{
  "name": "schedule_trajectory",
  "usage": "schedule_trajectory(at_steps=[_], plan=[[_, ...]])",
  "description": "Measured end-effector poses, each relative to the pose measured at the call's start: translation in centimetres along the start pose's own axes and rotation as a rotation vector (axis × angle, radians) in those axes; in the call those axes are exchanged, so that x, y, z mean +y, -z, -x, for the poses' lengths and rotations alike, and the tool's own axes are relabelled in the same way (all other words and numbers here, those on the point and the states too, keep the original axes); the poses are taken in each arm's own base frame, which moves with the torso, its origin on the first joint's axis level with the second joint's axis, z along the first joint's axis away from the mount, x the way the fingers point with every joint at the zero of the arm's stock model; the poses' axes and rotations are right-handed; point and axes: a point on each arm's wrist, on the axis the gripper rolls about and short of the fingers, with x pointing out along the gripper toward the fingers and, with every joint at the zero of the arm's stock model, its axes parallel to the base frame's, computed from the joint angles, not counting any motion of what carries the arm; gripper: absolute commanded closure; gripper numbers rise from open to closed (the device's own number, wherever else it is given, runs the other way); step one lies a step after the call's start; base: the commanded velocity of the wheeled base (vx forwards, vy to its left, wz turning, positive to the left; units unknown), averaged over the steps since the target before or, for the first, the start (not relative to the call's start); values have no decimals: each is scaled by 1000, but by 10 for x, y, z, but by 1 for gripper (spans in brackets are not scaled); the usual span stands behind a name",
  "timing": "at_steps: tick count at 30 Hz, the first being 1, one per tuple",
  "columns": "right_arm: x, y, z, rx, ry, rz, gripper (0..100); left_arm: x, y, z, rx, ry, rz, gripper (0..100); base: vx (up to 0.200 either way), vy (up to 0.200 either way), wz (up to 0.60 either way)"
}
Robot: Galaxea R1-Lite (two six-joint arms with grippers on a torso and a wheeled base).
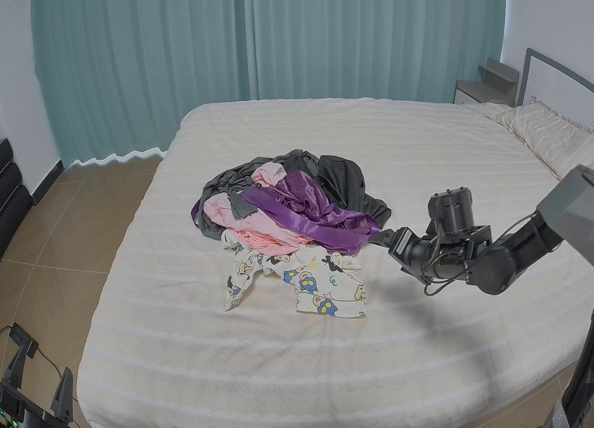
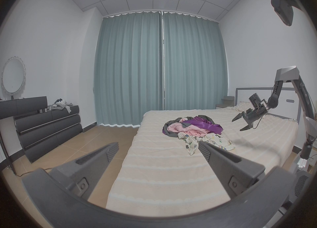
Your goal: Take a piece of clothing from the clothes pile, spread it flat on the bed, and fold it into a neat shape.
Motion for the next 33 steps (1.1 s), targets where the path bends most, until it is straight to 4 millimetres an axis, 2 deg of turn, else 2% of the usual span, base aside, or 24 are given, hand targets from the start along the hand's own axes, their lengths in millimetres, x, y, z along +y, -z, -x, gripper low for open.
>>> schedule_trajectory(at_steps=[8,15,21,33], plan=[[2,27,-39,61,14,92,0,0,0,0,0,0,0,0,0,0,0],[-3,55,-59,122,41,192,0,0,0,0,0,0,0,0,0,0,0],[-7,69,-71,134,67,243,0,0,0,0,0,1,0,0,0,0,0],[13,98,-101,142,52,356,0,0,0,0,0,0,0,0,0,0,0]])
